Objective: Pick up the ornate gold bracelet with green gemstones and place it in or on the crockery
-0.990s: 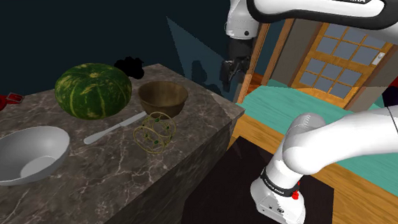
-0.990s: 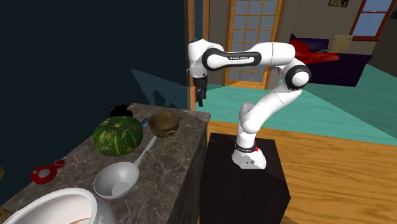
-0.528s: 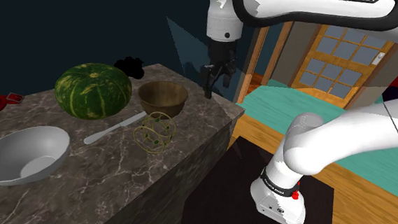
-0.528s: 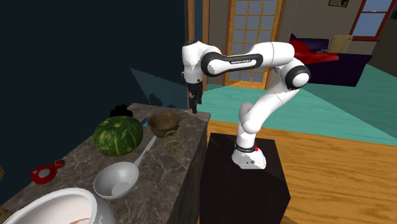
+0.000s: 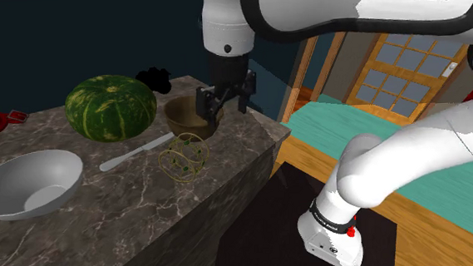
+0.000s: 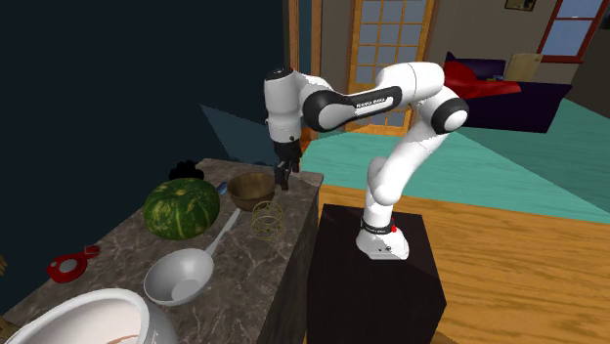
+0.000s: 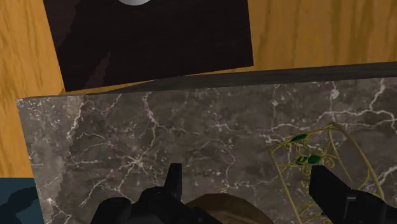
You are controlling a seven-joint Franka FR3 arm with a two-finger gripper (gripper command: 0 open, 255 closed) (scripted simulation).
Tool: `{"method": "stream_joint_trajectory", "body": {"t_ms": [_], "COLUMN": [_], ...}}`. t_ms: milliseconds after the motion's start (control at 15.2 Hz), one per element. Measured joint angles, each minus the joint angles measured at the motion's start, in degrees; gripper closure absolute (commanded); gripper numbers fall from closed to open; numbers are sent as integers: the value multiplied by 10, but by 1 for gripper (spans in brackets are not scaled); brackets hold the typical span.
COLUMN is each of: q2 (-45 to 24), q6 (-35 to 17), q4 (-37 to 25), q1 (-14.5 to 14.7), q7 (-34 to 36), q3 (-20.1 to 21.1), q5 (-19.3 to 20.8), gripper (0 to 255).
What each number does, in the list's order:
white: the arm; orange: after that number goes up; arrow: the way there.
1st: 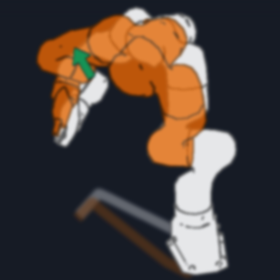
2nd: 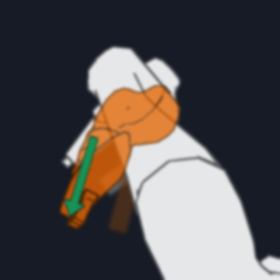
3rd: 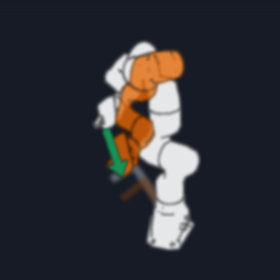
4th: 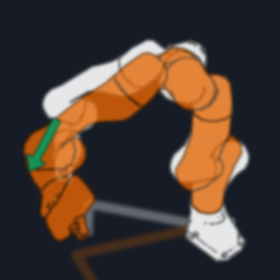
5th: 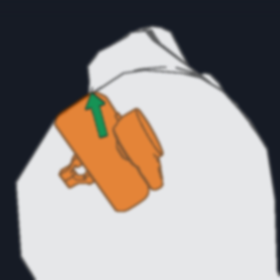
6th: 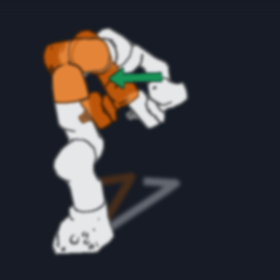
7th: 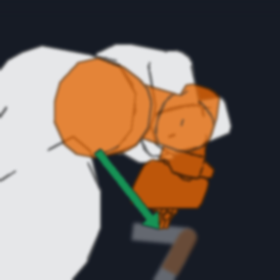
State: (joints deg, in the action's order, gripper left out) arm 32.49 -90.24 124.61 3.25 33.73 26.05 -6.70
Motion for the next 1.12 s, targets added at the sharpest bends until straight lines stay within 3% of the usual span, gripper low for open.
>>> {"method": "stream_joint_trajectory", "body": {"t_ms": [330,594,1122], "q2": [-89,-177,-190], "q6": [-12,-19,-68], "q4": [-81,-148,-108], "q1": [-16,-28,-28], "q7": [100,193,213], "q3": [84,157,169], "q5": [26,72,81], "gripper": [0,0,0]}}
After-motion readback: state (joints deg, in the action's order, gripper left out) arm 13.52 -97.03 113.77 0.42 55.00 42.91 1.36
